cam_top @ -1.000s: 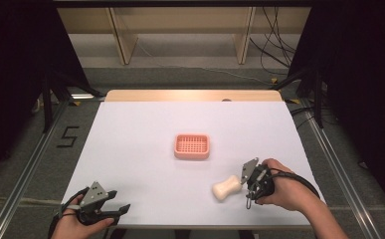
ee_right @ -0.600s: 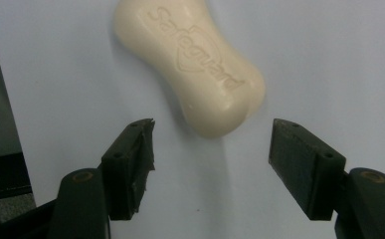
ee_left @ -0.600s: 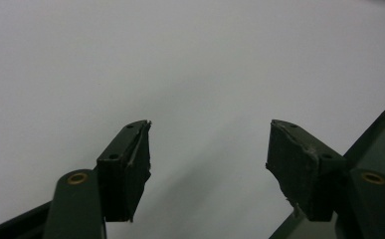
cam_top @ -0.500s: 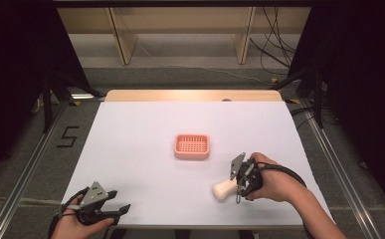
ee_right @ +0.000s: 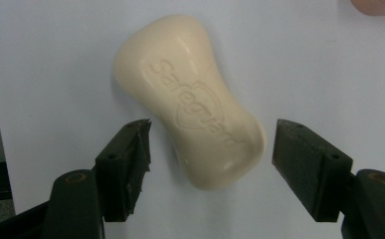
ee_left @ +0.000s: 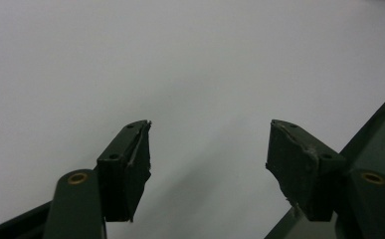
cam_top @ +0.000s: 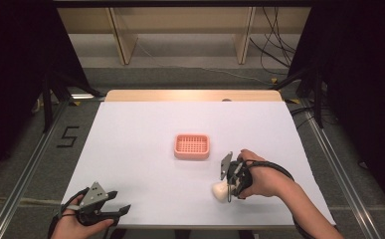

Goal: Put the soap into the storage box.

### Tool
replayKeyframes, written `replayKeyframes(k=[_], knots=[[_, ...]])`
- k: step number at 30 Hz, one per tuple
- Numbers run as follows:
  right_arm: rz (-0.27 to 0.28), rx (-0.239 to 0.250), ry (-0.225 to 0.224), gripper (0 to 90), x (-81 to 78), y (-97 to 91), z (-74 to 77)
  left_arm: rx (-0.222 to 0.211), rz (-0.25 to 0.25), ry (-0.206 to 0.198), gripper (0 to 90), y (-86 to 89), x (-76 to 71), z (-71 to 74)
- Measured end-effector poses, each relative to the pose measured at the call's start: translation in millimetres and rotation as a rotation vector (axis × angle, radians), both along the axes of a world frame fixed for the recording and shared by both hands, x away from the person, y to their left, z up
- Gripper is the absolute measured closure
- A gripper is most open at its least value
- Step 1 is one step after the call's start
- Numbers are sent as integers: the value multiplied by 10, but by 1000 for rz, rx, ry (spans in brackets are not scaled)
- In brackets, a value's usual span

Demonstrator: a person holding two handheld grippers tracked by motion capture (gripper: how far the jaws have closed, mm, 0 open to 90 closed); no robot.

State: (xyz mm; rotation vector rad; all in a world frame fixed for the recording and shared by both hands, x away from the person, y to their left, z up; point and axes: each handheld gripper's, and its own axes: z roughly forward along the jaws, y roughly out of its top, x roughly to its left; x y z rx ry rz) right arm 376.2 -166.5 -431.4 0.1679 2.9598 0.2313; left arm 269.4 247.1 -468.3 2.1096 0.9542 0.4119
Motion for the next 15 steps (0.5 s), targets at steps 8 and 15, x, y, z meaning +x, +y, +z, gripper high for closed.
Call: replayKeyframes(k=[8,15], knots=[[40,-9,12,320,13,92,-34,-5,-10,-8,330,-13,-12,2],[59,-34,19,319,45,155,-55,8,-18,-2,330,1,-20,21]])
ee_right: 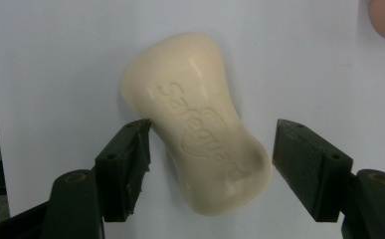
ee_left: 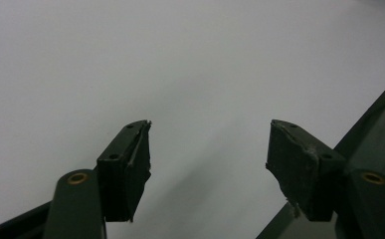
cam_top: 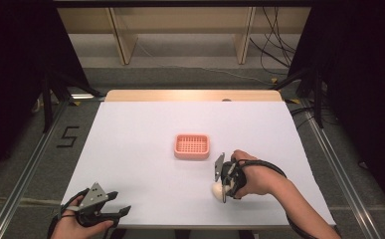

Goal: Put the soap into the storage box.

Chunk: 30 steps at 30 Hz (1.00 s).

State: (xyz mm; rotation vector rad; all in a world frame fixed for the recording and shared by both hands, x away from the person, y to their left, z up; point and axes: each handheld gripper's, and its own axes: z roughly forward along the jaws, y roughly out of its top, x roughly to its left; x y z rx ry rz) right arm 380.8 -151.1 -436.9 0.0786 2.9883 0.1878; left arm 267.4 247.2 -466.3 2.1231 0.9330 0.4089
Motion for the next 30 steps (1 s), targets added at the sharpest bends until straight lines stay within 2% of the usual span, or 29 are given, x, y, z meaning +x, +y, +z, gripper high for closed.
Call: replayKeyframes(k=[1,2,3,5,6,7,9,10,12,13,14,16,18,22,24,25,26,27,28,30], knots=[[6,-12,-5,319,4,5,-1,-2,0,2,330,-1,-2,-1],[49,-8,-2,319,23,19,-10,-27,19,17,330,-18,-18,-13],[14,-17,5,320,-4,25,-14,-29,21,18,330,-22,-22,-12],[20,-26,5,320,-3,35,-21,-15,6,3,330,-14,-13,-4],[48,-24,-1,320,16,43,-28,-17,5,0,330,-13,-11,-3],[35,-33,7,312,-5,65,-46,-21,16,17,330,-14,-20,-2],[37,-46,18,309,-10,82,-62,-15,12,11,331,-11,-17,-3],[96,-29,4,309,29,92,-74,-27,17,12,330,-19,-20,-8],[83,-35,6,309,18,90,-92,-25,15,12,331,-15,-17,-7],[98,-40,9,310,31,88,-100,-25,17,11,331,-16,-17,-8],[62,-28,20,313,9,96,-117,-27,17,13,331,-18,-17,-8],[71,-34,19,324,11,101,-137,-26,16,12,331,-17,-17,-6],[44,-41,23,335,2,103,-155,-27,17,13,331,-18,-17,-8],[57,-23,21,396,24,106,-173,-27,19,13,331,-15,-20,-11],[40,-26,23,423,32,103,-169,-5,1,-1,331,3,-8,5],[19,-18,32,433,26,102,-172,-5,1,-1,330,3,-8,5],[20,-9,39,442,33,106,-175,-7,2,-20,330,5,3,-2],[25,-7,36,450,41,108,-176,20,-18,-28,331,24,20,5],[23,-8,37,459,43,110,-178,-10,2,-5,330,4,-4,-1],[4,-12,41,472,47,116,-177,-18,10,4,331,-8,-14,-2]])
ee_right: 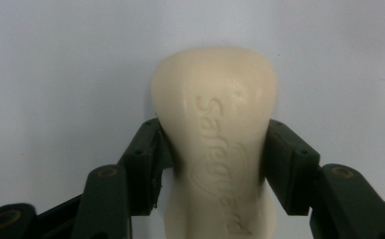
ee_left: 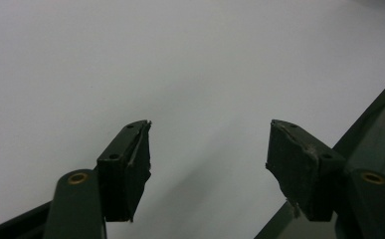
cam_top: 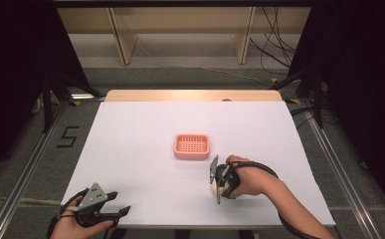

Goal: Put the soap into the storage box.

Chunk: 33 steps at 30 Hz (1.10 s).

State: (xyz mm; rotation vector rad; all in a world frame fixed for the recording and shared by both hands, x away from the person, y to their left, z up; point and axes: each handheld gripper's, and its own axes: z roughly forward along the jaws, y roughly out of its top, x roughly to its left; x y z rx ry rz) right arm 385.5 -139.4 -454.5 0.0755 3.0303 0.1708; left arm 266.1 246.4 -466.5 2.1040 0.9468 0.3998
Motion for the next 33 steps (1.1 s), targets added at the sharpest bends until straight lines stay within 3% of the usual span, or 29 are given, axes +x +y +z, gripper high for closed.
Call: replayKeyframes(k=[3,5,6,8,12,15,17,18,19,20,21,24,29,30,31,32,33], knots=[[5,2,12,473,19,11,-5,14,-12,-5,330,12,7,4],[-42,-10,19,471,1,13,0,3,-1,-1,329,1,1,-1],[-14,-6,13,470,15,17,-1,20,-12,-4,328,12,9,0],[-29,-9,22,466,14,22,-3,3,-1,-5,328,2,5,-2],[-35,-9,32,455,23,28,-16,17,-9,-4,328,14,8,2],[-119,-7,64,436,-2,19,-9,22,-11,-5,328,21,13,6],[-129,8,72,434,-4,15,-10,41,-22,-30,328,35,34,12],[-71,39,64,432,50,12,-32,42,-22,-33,328,36,36,14],[-120,42,71,430,23,8,-30,44,-28,-41,328,40,45,11],[-106,45,73,426,36,4,-32,21,14,-19,328,16,20,-3],[-102,48,68,426,42,2,-34,11,22,-11,328,12,14,-6],[-106,26,63,431,28,-2,-27,5,16,-6,328,16,11,0],[-53,22,41,470,34,-1,-32,14,6,-10,329,17,17,3],[-62,11,37,471,30,2,-26,34,-15,-28,329,31,32,12],[-144,0,56,472,-30,12,-15,46,-27,-39,329,40,46,13],[-103,6,48,473,-2,16,-18,52,-20,-49,329,39,47,12],[-114,11,63,473,8,17,-17,12,21,-13,329,11,15,-5]])
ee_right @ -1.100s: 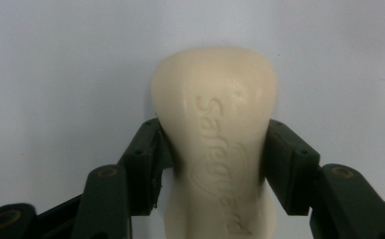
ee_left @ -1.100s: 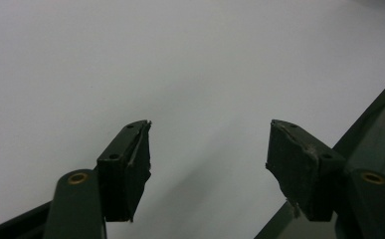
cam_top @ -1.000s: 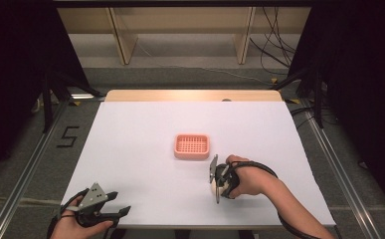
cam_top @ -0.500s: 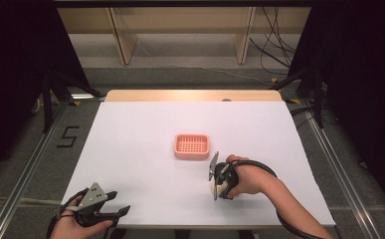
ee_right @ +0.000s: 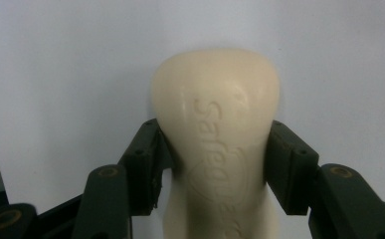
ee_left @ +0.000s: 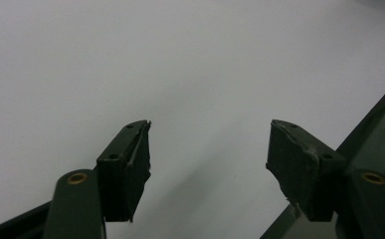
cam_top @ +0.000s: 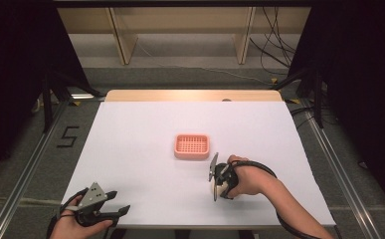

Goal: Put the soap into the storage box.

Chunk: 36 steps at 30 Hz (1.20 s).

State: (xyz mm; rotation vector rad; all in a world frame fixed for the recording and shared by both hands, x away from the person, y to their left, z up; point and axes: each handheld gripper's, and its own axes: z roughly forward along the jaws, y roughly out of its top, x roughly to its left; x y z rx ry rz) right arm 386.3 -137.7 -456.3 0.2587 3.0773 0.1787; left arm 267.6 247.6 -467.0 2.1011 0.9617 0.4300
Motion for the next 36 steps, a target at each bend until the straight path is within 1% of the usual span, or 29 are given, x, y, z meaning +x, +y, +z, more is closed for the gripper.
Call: replayKeyframes(k=[1,2,3,5,6,7,8,9,10,11,12,13,14,15,17,18,19,20,21,22,23,25,26,30,31,33,34,35,36], knots=[[2,3,-9,474,6,-1,-7,1,-1,2,329,1,0,-1],[-42,3,0,475,-9,-1,-1,1,-1,2,329,1,0,-1],[-42,4,-15,476,-3,-3,-1,2,-2,1,329,2,1,-2],[-51,12,-17,479,-1,-16,-1,0,0,0,329,1,0,-1],[-74,12,-14,480,-7,-18,2,-13,-7,14,329,1,-7,5],[-72,18,-14,482,1,-28,-1,-1,-12,9,329,9,-4,9],[-78,23,-12,483,1,-35,2,-1,-12,9,330,9,-4,9],[-91,21,-9,485,2,-39,7,2,-2,-7,329,2,4,-1],[-88,22,-9,486,9,-48,10,-4,-16,12,330,7,-2,7],[-88,22,-9,486,9,-48,10,-4,-16,12,330,7,-2,7],[-99,22,-2,487,11,-51,23,-7,-12,14,330,3,-4,4],[-99,23,-7,489,13,-57,36,-5,-14,12,330,5,-2,5],[-96,35,-7,490,22,-64,56,10,-25,0,330,15,7,11],[-95,41,-7,491,29,-74,68,0,-22,-5,330,13,10,1],[-126,41,-8,492,20,-75,94,-2,-18,-5,330,14,10,0],[-126,41,-8,492,20,-75,94,-2,-18,-5,331,14,10,0],[-159,40,4,493,5,-78,111,0,-15,1,330,13,6,4],[-159,40,4,493,5,-78,111,0,-15,1,331,13,6,4],[-124,53,-4,494,25,-94,120,1,-15,0,330,12,4,4],[-135,50,1,494,24,-98,127,3,-19,1,330,16,4,8],[-132,54,-6,495,24,-105,133,3,-19,1,330,16,4,8],[-154,52,-4,495,15,-113,152,1,-18,-2,330,15,5,9],[-137,59,-4,496,29,-122,157,9,-24,-12,331,23,16,11],[-159,67,-1,497,31,-143,174,10,-22,-12,331,28,18,11],[-158,72,-4,497,35,-145,173,3,-16,-3,331,24,9,11],[-163,80,0,498,38,-156,180,5,-18,-7,331,26,10,14],[-166,95,-12,498,39,-161,179,-12,-7,-4,331,14,3,10],[-163,104,5,499,46,-173,189,-16,-4,-3,331,11,0,9],[-165,101,9,499,48,-176,193,3,-16,-6,331,24,8,15]])
